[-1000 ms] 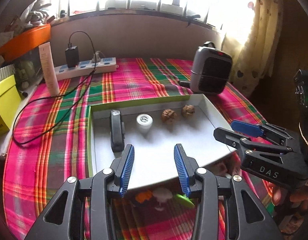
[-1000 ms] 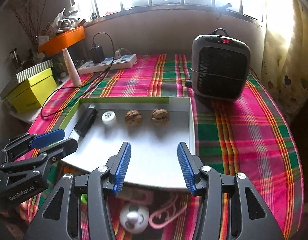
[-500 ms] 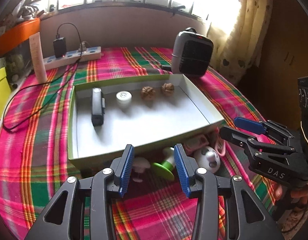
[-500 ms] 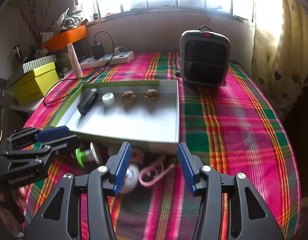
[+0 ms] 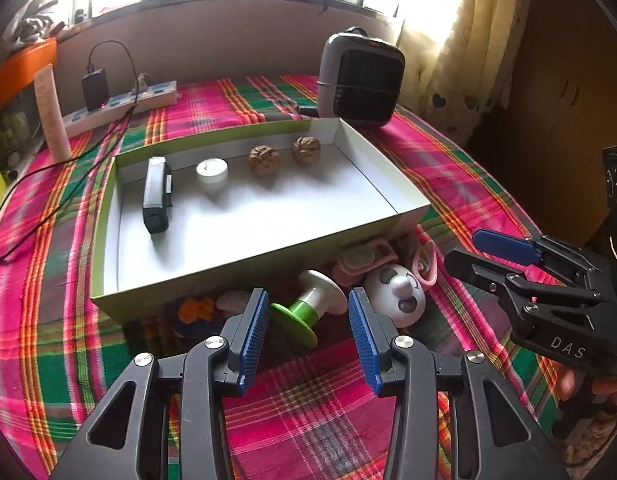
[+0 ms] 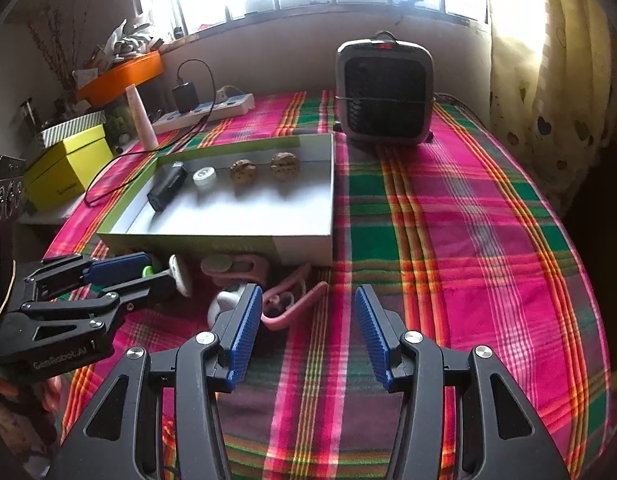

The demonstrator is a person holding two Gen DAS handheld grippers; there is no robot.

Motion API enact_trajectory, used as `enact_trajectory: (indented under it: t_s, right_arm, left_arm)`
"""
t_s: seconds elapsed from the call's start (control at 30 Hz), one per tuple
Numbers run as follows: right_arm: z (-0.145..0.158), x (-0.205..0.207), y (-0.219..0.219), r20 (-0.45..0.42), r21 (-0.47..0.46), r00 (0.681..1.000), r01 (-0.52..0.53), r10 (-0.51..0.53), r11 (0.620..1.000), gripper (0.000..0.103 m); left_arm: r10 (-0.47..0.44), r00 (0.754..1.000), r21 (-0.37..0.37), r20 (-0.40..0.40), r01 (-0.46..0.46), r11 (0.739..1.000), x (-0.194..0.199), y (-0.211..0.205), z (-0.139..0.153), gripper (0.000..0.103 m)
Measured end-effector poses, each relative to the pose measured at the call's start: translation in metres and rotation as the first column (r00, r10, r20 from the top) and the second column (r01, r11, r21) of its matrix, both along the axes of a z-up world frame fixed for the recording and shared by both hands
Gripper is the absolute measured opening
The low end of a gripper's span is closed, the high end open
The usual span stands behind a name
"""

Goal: Organize objects

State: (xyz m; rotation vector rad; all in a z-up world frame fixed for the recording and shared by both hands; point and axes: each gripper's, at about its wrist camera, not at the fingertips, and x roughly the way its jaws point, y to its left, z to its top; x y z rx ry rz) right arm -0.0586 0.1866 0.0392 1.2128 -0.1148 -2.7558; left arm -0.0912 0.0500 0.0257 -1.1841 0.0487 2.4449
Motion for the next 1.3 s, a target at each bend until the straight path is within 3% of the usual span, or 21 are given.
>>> enact_trajectory:
  t_s: [0.7,0.97,1.23,1.3]
  right_arm:
    - [-0.011,-0.015,-0.002,0.045,-0.063,0.999,0.007,-0.004,0.998,0.050]
    - [-0.014,-0.019,-0.002,0.066,-0.039,0.998,0.020,-0.017,0.999,0.050]
    - [-0.008,-0.012,0.001,0.059,0.070,0.997,0.053,-0.058,0.996,0.050]
    - [-0.008,-0.013,-0.002,0.060,0.047,0.998,0.031,-0.034,0.998,0.050]
  left_arm:
    - [-0.034,0.998,-0.007,0.056,0.034,0.999,0.014,0.012,-0.014,0.040]
    - [-0.042,0.997,0.003,0.065,0.042,0.999,0.018,0.012,-0.013,0.040]
    - [-0.048,0.997,0.015,0.057,0.047,0.999,0.021,0.009,-0.010,0.040]
    - [-0.049,0.997,0.017,0.055,0.048,0.999,0.021,0.008,-0.009,0.040]
